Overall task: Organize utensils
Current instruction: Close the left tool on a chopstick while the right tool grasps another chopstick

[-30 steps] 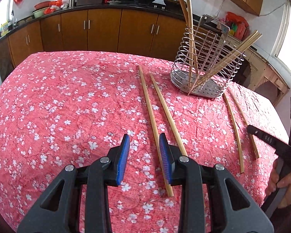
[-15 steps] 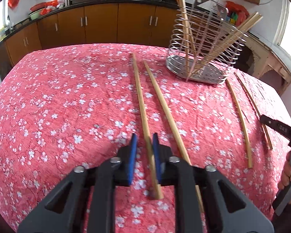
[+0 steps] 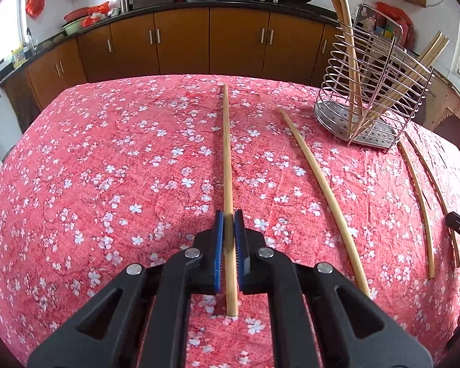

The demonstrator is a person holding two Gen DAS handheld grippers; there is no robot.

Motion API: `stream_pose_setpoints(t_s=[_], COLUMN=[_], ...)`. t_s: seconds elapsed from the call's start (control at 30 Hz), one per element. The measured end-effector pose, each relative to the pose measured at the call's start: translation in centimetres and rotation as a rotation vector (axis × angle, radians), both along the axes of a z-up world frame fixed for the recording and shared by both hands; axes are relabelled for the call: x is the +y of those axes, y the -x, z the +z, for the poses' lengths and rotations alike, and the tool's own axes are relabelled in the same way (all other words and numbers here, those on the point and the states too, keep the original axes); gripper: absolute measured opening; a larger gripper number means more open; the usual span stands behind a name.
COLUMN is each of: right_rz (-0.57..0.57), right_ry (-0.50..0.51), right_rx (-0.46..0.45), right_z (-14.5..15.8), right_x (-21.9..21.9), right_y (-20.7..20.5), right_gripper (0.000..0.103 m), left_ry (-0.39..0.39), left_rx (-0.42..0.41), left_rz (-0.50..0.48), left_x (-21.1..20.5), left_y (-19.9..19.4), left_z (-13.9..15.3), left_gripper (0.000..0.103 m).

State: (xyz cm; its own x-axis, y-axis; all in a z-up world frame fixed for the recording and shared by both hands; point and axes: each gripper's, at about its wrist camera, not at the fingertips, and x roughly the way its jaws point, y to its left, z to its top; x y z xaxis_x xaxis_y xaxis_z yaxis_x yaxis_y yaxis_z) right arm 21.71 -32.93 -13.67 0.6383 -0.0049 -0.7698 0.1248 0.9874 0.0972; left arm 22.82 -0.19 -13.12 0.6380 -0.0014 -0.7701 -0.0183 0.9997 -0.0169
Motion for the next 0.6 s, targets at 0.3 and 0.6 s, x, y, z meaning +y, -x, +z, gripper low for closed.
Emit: stream_pose_setpoints(t_s=[0.3,0.6], right_rz=[0.001,0.001], right_ry=[0.001,0.035], right_rx=[0.002,0.007], right_z=[-0.1,-0.1], right_x=[-0.1,0.2], right_y=[-0.1,-0.2], right_gripper=[0.008,0.008], left_ry=[-0.006,-0.005], left_rx=[0.001,0.001], left_rz=[-0.019,-0.039], left_x=[-1.0,-0.9], left_y=[-0.3,-0.2], left_z=[0.1,0.0], left_gripper=[0.017,0.023])
